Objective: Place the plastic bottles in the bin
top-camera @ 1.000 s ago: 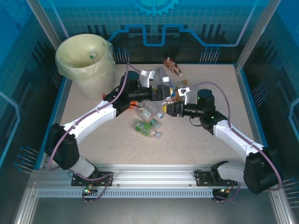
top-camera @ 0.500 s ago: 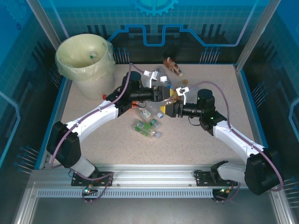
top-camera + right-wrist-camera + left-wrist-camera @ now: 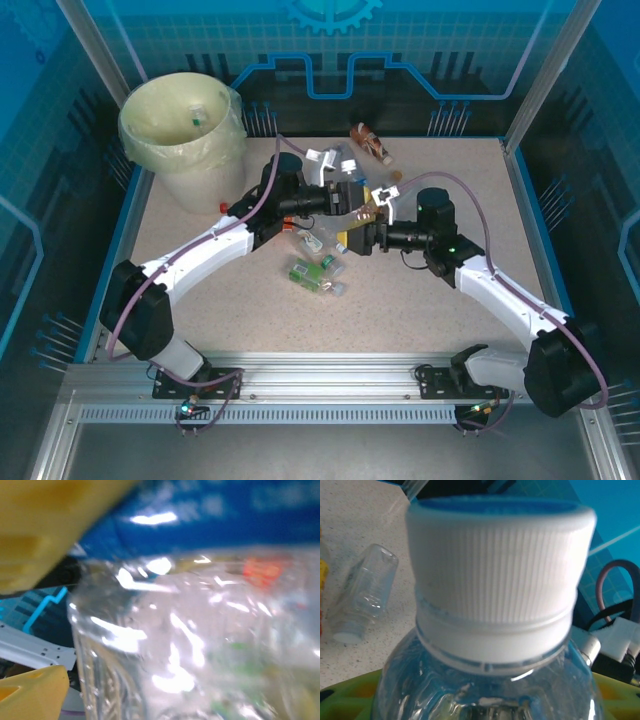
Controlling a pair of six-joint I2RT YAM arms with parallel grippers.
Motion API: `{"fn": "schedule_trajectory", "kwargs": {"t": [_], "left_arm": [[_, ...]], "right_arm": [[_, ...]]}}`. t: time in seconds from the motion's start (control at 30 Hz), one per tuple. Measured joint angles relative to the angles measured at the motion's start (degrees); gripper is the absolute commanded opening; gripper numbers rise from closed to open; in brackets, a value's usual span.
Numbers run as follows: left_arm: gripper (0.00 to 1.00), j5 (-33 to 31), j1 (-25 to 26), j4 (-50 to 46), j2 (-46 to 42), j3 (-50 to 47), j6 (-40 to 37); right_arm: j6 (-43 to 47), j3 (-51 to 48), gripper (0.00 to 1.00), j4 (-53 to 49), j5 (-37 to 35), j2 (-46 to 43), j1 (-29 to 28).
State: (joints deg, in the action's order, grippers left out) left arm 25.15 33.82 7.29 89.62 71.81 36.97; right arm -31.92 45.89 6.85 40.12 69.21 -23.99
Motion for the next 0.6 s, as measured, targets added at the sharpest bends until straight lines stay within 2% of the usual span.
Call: {"fn": "schedule_trajectory", "kwargs": {"t": [0.37, 0.6], "left_arm": [[0.49, -15.5, -0.2, -10.6, -2.3, 0.0, -4.3], [0.5, -23.4, -2.4, -16.4, -5.7, 0.0, -6.3]], "right_arm": [[1.7, 0.2, 1.0, -8.3, -16.9, -2.3, -0.2], [1.4, 0.2, 1.0, -10.6, -22.9, -3.0, -0.5]]}}
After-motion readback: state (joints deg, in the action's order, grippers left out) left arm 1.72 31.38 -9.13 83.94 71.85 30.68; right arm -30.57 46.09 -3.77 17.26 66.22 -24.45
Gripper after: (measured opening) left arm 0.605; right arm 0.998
